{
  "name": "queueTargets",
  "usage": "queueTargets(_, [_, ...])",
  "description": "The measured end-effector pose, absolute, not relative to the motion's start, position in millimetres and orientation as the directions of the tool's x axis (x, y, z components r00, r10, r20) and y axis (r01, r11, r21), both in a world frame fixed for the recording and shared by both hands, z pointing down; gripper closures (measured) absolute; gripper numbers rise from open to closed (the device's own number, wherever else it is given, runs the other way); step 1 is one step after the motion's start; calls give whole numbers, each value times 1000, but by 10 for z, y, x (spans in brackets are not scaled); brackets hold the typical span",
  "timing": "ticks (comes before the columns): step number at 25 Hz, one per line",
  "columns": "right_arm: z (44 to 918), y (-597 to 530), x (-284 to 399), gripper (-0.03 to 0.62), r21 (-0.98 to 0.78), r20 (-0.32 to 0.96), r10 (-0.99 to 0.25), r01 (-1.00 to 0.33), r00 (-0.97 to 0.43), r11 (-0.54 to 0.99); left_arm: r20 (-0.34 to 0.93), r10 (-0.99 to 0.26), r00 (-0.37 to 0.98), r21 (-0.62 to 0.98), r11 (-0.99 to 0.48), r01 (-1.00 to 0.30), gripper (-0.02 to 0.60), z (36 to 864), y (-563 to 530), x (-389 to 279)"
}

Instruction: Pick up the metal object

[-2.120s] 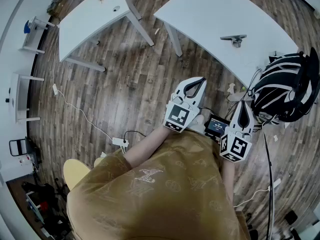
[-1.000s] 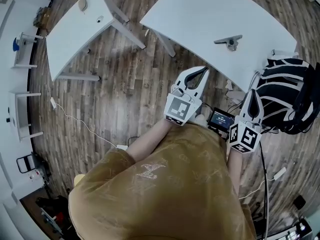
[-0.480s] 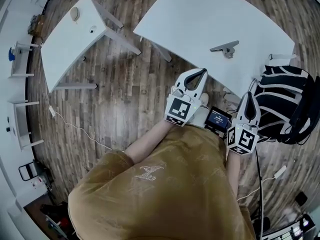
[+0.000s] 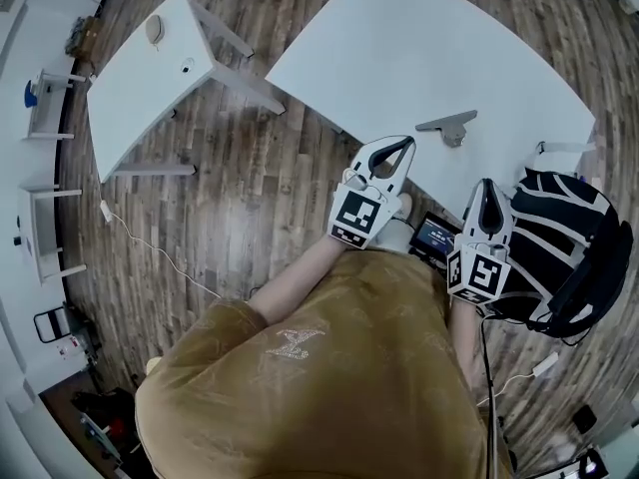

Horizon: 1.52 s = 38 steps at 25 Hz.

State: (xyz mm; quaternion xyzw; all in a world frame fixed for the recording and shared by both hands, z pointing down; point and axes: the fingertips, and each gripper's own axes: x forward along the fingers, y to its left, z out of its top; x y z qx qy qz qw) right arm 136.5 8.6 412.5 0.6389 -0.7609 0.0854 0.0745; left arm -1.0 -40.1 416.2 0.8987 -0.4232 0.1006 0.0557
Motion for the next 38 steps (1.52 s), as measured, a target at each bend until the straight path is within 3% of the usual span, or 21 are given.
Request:
queueTargets(10, [4186,-198,1419,583,-46,226,-954,-980,-200,194,244,-769,591,24,-604,-796,577,4241,-679,57])
queueTargets(20, [4304,-426,1509,583,-14,241,-960,-989,-143,144,295,-704,646,-22,-681,-732,576,4479,-869,210])
queueTargets(27, [4637,-638,1527,583,15,316,-941,-992,-118,129,370,-647,667,-7,-720,-694,577,4920,-1000,282])
queueTargets(38, [5151,-787,1427,583,-28,439,-878,-980,-190,198,423,-589,689,24,-752,-658,576,5240,-1156,411])
